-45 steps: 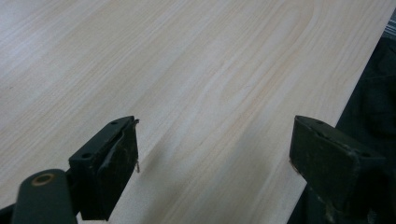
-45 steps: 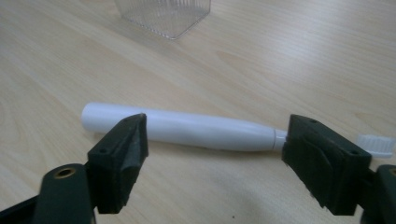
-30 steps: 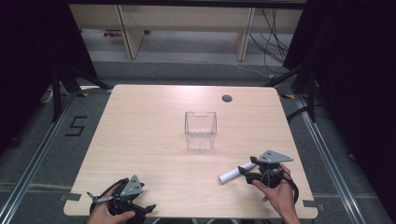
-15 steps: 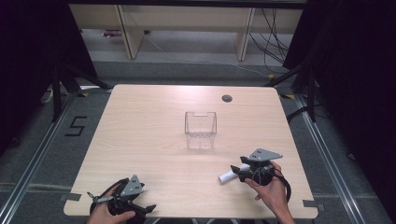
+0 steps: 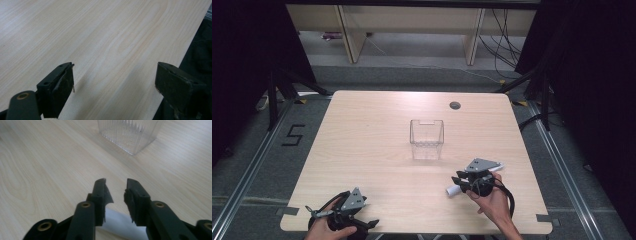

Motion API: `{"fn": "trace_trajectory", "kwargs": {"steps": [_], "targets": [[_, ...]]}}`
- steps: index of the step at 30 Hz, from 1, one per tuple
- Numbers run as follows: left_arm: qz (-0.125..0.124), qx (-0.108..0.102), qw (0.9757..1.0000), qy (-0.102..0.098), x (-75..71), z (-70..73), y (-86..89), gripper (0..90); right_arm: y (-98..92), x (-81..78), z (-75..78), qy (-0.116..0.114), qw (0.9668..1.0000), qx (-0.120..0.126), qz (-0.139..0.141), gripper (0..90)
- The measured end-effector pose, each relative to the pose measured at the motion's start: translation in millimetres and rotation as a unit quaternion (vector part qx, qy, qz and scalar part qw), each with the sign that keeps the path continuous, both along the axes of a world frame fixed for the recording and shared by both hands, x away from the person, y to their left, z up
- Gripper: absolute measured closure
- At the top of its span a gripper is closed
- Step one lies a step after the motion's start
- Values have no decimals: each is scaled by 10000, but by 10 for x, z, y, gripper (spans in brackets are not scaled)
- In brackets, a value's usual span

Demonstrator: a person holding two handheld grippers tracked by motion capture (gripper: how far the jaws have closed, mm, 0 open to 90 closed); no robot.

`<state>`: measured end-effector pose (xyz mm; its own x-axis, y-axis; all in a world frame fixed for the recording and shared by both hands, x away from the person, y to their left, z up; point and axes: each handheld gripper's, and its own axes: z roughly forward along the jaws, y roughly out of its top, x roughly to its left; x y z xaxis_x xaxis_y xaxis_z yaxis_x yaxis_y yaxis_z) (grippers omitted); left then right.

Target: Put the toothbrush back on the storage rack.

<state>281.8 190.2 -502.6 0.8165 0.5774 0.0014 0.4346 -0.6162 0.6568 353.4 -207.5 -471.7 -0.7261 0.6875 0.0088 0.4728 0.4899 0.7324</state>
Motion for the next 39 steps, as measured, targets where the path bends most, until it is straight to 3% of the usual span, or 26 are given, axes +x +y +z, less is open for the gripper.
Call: {"fn": "trace_trajectory", "kwargs": {"steps": [3,5,7,13,15,17,22,23,27,32,35,39], "targets": [[12,-16,10000,20,-6,2,-1,148,54,43,-35,31,9999,-72,129,788],[-12,3,10000,-13,-1,7,3,148,91,34,-53,66,10000,-64,18,816],[-8,3,10000,-10,-2,6,4,148,94,55,-47,98,9996,-185,183,836],[55,-36,10000,40,-12,0,-4,148,155,70,-79,186,9992,-270,224,877],[20,-13,10000,11,-8,5,0,148,179,84,-109,106,9992,-254,282,882],[31,-26,10000,17,-10,5,2,148,187,80,-98,260,9988,-335,255,886],[60,-79,9999,33,-16,-2,-4,148,213,107,-135,158,9987,-342,347,892],[29,-68,10000,-4,-12,3,-2,148,220,112,-131,258,9981,-382,397,892],[68,-96,9999,9,-16,1,-1,148,230,111,-138,286,9981,-395,388,891],[63,-92,9999,23,-18,-1,-4,148,244,115,-176,208,9979,-365,496,892],[58,-105,9999,4,-19,3,2,148,250,89,-171,358,9971,-423,526,892],[62,-106,9999,6,-21,2,-1,148,253,77,-177,391,9965,-451,593,891]]}}
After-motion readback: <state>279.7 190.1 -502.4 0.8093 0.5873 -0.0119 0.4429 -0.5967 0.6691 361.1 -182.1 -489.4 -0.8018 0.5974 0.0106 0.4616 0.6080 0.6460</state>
